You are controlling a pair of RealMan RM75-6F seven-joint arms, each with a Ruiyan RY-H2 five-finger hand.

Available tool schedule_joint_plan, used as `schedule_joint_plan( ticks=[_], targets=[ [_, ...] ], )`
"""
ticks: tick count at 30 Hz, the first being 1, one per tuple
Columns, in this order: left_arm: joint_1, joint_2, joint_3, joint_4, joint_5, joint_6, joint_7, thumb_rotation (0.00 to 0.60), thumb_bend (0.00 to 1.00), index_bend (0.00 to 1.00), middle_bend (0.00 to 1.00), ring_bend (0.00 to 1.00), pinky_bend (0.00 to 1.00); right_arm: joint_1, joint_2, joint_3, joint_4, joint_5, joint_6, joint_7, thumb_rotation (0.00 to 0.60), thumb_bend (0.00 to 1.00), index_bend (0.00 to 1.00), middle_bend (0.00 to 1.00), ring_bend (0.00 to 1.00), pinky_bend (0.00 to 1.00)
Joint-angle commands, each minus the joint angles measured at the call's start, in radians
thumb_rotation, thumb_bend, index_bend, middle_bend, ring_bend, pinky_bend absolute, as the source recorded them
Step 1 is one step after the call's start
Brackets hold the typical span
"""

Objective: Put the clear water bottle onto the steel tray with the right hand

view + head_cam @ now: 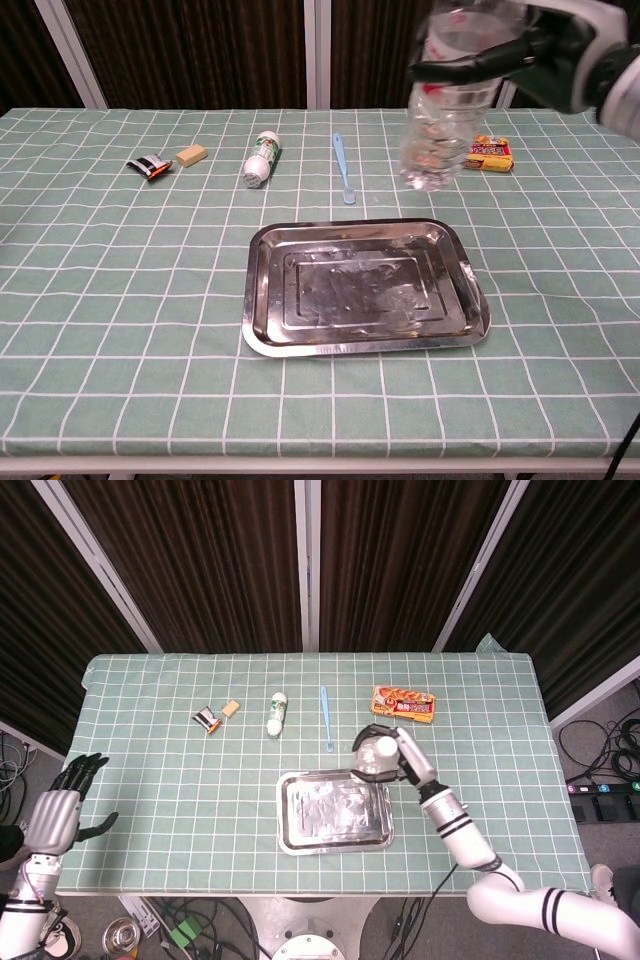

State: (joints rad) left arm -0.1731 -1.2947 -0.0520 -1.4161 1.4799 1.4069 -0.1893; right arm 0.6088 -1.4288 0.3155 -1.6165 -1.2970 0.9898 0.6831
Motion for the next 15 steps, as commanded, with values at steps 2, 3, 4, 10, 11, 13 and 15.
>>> schedule_joint_plan(
  ticks=[2, 3, 4, 10, 11, 13, 15],
  targets=[
    [-0.005, -0.009, 0.005, 0.010, 0.006, -0.010, -0.008, 0.600, 0.26, 0.16, 0.18, 0.09, 0.19, -0.093, 0.123, -0.020, -0.042, -0.002, 0.051, 0.058, 0.600, 0.13, 0.64, 0.52, 0.34, 0.36],
    [-0.006, -0.011, 0.006, 0.011, 0.008, -0.011, -0.007, 0.600, 0.26, 0.16, 0.18, 0.09, 0.19, -0.081, 0.113, -0.021, -0.044, -0.006, 0.036, 0.058, 0.600, 0.13, 0.64, 0.52, 0.34, 0.36],
    [-0.007, -0.014, 0.007, 0.011, 0.010, -0.011, -0.005, 0.600, 0.26, 0.16, 0.18, 0.09, 0.19, -0.063, 0.096, -0.021, -0.043, -0.011, 0.019, 0.053, 0.600, 0.13, 0.64, 0.52, 0.34, 0.36],
    [-0.010, -0.020, 0.003, 0.002, 0.011, -0.007, 0.010, 0.600, 0.26, 0.16, 0.18, 0.09, 0.19, 0.002, 0.002, -0.015, -0.034, 0.016, -0.024, -0.012, 0.600, 0.13, 0.64, 0.52, 0.34, 0.36],
    [-0.010, -0.020, 0.000, 0.002, 0.009, -0.005, 0.006, 0.600, 0.26, 0.16, 0.18, 0.09, 0.19, -0.020, 0.026, -0.020, -0.042, 0.014, 0.000, -0.018, 0.600, 0.13, 0.64, 0.52, 0.34, 0.36],
    [-0.010, -0.021, 0.001, 0.005, 0.008, -0.005, -0.001, 0.600, 0.26, 0.16, 0.18, 0.09, 0.19, -0.065, 0.082, -0.026, -0.050, 0.011, 0.042, -0.008, 0.600, 0.13, 0.64, 0.52, 0.34, 0.36],
    [-0.009, -0.020, 0.005, 0.007, 0.012, -0.007, -0.007, 0.600, 0.26, 0.16, 0.18, 0.09, 0.19, -0.114, 0.143, -0.028, -0.052, 0.012, 0.082, 0.023, 0.600, 0.13, 0.64, 0.52, 0.34, 0.36]
  ],
)
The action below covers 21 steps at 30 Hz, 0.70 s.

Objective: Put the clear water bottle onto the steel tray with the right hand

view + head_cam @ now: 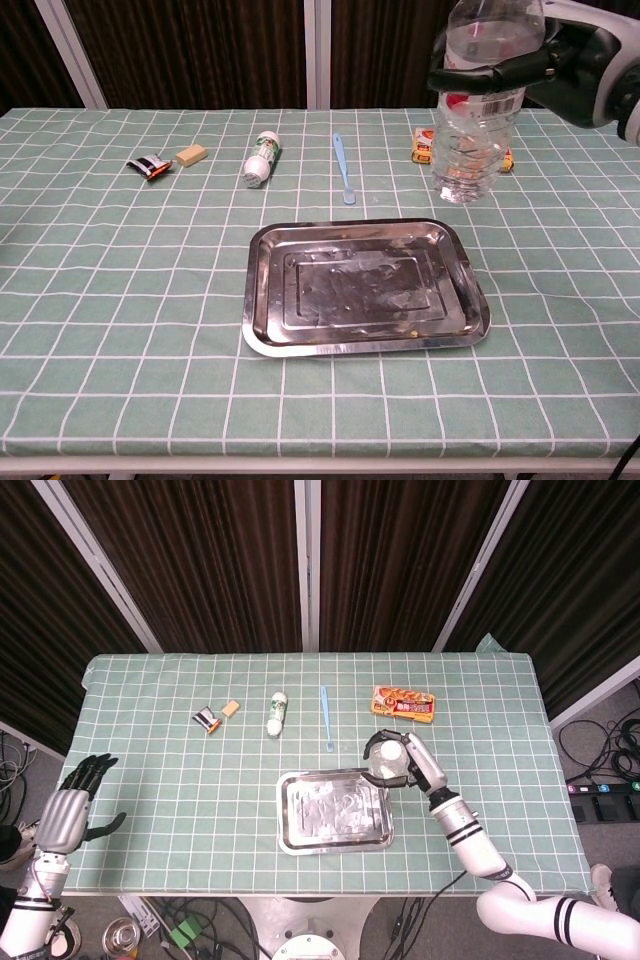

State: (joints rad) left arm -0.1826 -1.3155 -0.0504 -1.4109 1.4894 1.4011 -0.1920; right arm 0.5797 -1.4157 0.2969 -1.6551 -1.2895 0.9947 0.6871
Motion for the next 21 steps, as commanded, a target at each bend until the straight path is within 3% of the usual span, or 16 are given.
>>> schedule_joint_plan(
  ticks=[1, 5, 14, 21],
  targets=[
    [0.000, 0.004, 0.005, 0.001, 0.006, -0.001, -0.006, 0.600, 0.26, 0.16, 0.18, 0.09, 0.19, -0.103, 0.152, -0.010, -0.014, 0.005, 0.087, 0.037, 0.600, 0.13, 0.64, 0.52, 0.34, 0.36],
    [-0.001, 0.010, 0.005, -0.004, 0.012, 0.004, 0.000, 0.600, 0.26, 0.16, 0.18, 0.09, 0.19, -0.080, 0.133, -0.020, -0.023, -0.019, 0.050, 0.059, 0.600, 0.13, 0.64, 0.52, 0.34, 0.36],
    [0.028, 0.035, 0.005, -0.033, -0.007, 0.036, 0.025, 0.600, 0.26, 0.16, 0.18, 0.09, 0.19, 0.073, -0.137, -0.020, 0.058, 0.015, -0.084, -0.001, 0.600, 0.13, 0.64, 0.52, 0.34, 0.36],
    [0.041, 0.048, 0.007, -0.026, -0.015, 0.041, 0.011, 0.600, 0.26, 0.16, 0.18, 0.09, 0.19, 0.095, -0.237, -0.035, 0.129, 0.017, -0.121, 0.053, 0.600, 0.13, 0.64, 0.52, 0.34, 0.36]
  ],
)
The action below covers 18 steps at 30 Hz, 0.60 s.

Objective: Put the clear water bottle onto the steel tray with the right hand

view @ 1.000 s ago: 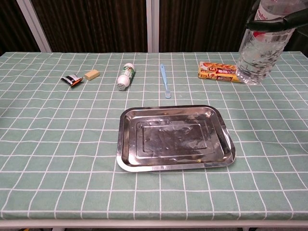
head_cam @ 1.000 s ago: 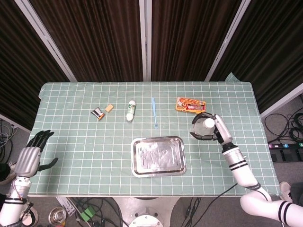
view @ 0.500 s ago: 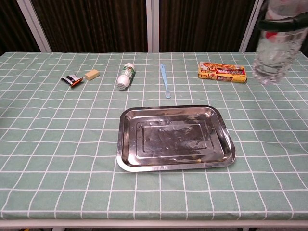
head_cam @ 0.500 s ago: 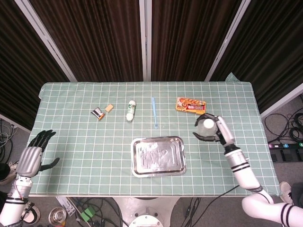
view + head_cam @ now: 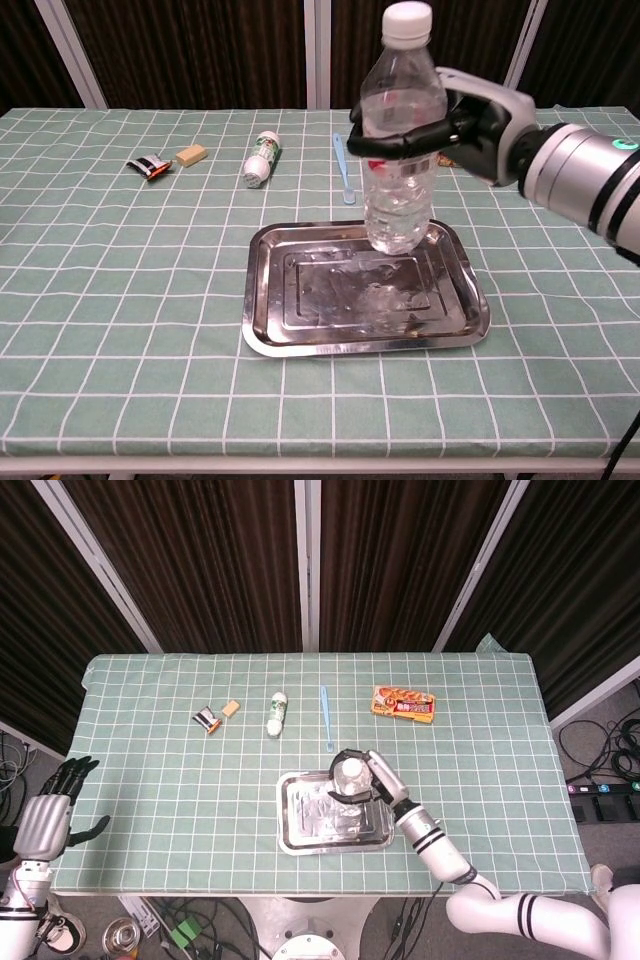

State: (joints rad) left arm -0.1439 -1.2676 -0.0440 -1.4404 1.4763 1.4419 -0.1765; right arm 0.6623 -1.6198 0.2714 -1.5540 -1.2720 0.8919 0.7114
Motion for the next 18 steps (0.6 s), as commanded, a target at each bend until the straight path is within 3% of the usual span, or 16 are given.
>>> schedule_joint_plan(
  ticks=[1, 11, 18],
  targets=[
    [0.003, 0.000, 0.000, 0.007, -0.002, -0.001, -0.007, 0.600, 0.26, 0.16, 0.18, 0.09, 0.19, 0.013, -0.043, -0.013, 0.036, -0.005, -0.019, 0.037, 0.600, 0.13, 0.64, 0.52, 0.34, 0.36],
    [0.006, -0.014, -0.003, 0.040, -0.005, -0.002, -0.038, 0.600, 0.26, 0.16, 0.18, 0.09, 0.19, 0.009, -0.065, -0.050, 0.112, -0.061, -0.047, 0.123, 0.600, 0.10, 0.64, 0.50, 0.33, 0.34],
    [0.003, -0.024, -0.006, 0.052, -0.004, -0.007, -0.045, 0.600, 0.26, 0.16, 0.18, 0.09, 0.19, 0.006, -0.033, -0.086, 0.133, -0.130, -0.042, 0.162, 0.600, 0.03, 0.56, 0.44, 0.25, 0.29]
  ],
)
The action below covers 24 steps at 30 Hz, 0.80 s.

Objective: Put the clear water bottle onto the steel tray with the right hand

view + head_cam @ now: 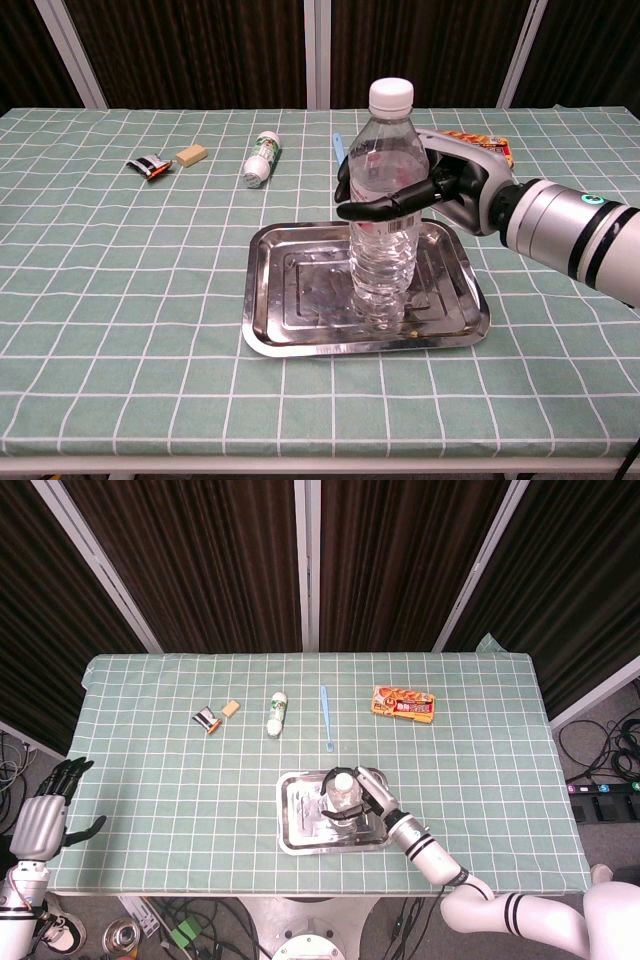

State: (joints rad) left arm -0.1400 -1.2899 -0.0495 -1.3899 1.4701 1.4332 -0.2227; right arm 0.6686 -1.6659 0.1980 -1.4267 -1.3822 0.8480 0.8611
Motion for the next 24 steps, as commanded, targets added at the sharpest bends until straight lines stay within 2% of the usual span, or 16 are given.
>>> schedule_joint_plan(
  ticks=[1, 7, 13, 16, 18, 22, 24],
  targets=[
    [0.000, -0.002, 0.000, 0.002, 0.004, 0.002, 0.002, 0.600, 0.26, 0.16, 0.18, 0.09, 0.19, 0.000, 0.019, -0.017, 0.007, -0.028, 0.001, 0.016, 0.600, 0.02, 0.53, 0.42, 0.23, 0.28],
    [-0.002, -0.005, -0.001, 0.001, 0.007, 0.002, 0.007, 0.600, 0.26, 0.16, 0.18, 0.09, 0.19, 0.008, 0.059, -0.050, 0.006, -0.075, -0.010, 0.046, 0.600, 0.00, 0.28, 0.27, 0.07, 0.14],
    [-0.002, 0.000, -0.003, -0.009, 0.012, 0.007, 0.012, 0.600, 0.26, 0.16, 0.18, 0.09, 0.19, 0.016, 0.118, -0.081, -0.028, -0.115, -0.015, 0.057, 0.600, 0.00, 0.02, 0.12, 0.00, 0.04],
    [-0.003, 0.002, -0.003, -0.014, 0.014, 0.008, 0.013, 0.600, 0.26, 0.16, 0.18, 0.09, 0.19, 0.019, 0.178, -0.102, -0.062, -0.132, -0.023, 0.020, 0.600, 0.00, 0.00, 0.04, 0.00, 0.00],
    [-0.003, 0.003, -0.003, -0.017, 0.015, 0.009, 0.014, 0.600, 0.26, 0.16, 0.18, 0.09, 0.19, 0.030, 0.255, -0.122, -0.102, -0.139, -0.059, -0.037, 0.600, 0.00, 0.00, 0.01, 0.00, 0.00],
    [-0.004, 0.005, -0.004, -0.022, 0.016, 0.009, 0.016, 0.600, 0.26, 0.16, 0.18, 0.09, 0.19, 0.068, 0.475, -0.170, -0.213, -0.097, -0.205, -0.201, 0.600, 0.00, 0.00, 0.00, 0.00, 0.00],
    [-0.006, 0.006, -0.004, -0.023, 0.016, 0.006, 0.019, 0.600, 0.26, 0.16, 0.18, 0.09, 0.19, 0.070, 0.591, -0.193, -0.260, -0.034, -0.247, -0.346, 0.600, 0.00, 0.00, 0.00, 0.00, 0.00]
  ],
)
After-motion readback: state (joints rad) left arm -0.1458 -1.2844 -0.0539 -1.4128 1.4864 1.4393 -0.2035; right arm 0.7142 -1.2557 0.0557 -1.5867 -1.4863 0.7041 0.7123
